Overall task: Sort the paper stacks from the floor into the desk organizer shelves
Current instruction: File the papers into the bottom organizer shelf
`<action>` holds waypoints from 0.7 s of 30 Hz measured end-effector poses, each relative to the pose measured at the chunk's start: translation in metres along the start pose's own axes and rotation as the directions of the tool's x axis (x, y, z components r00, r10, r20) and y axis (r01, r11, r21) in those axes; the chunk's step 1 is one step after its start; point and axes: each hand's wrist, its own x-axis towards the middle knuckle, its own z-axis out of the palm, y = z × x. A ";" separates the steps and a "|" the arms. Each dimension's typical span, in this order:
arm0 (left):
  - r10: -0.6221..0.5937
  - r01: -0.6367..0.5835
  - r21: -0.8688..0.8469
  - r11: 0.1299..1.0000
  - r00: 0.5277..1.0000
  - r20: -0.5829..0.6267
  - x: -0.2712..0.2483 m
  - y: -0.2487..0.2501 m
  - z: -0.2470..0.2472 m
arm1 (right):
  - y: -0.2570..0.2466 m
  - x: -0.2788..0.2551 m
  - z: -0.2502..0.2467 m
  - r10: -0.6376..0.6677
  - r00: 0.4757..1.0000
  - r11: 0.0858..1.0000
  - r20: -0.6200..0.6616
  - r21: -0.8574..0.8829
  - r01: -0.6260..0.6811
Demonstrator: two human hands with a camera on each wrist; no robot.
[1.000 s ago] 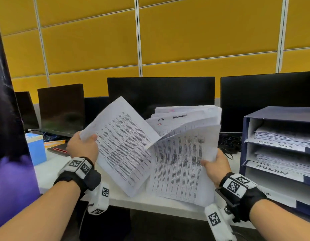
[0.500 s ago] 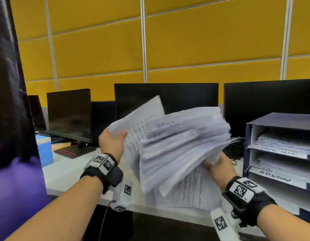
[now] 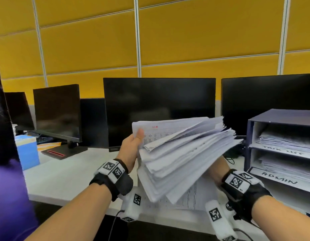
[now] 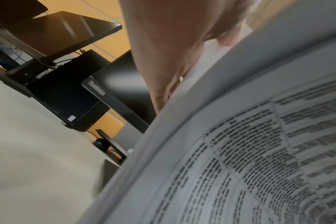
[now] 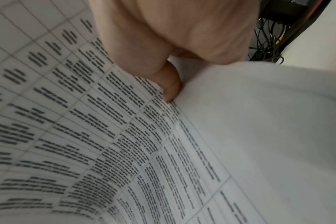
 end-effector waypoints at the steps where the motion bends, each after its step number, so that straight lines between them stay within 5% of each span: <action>1: -0.015 0.015 -0.007 1.000 1.000 0.006 0.000 -0.003 -0.004 | 0.001 0.005 0.001 0.021 0.998 0.999 -0.052 0.037 -0.020; 5: -0.038 0.034 0.142 0.989 0.999 0.020 -0.002 -0.017 -0.017 | 0.011 0.012 0.005 0.087 0.989 0.996 -0.122 -0.016 -0.090; 9: 0.028 -0.143 0.458 0.877 0.968 0.248 -0.009 -0.031 -0.026 | 0.011 0.011 0.007 0.147 0.980 0.989 -0.130 -0.007 -0.150; 11: 0.012 -0.127 0.453 0.882 0.968 0.249 -0.011 -0.036 -0.025 | 0.009 0.008 0.009 0.132 0.982 0.991 -0.133 -0.011 -0.134; 15: 0.199 -0.171 0.314 0.934 0.978 -0.056 -0.006 -0.028 -0.007 | 0.000 -0.004 0.016 0.029 0.986 0.999 -0.167 0.034 -0.023; 21: 0.465 -0.382 0.275 0.882 0.803 -0.374 -0.020 0.018 0.033 | -0.025 -0.009 0.024 -0.230 0.927 0.973 -0.297 -0.095 0.211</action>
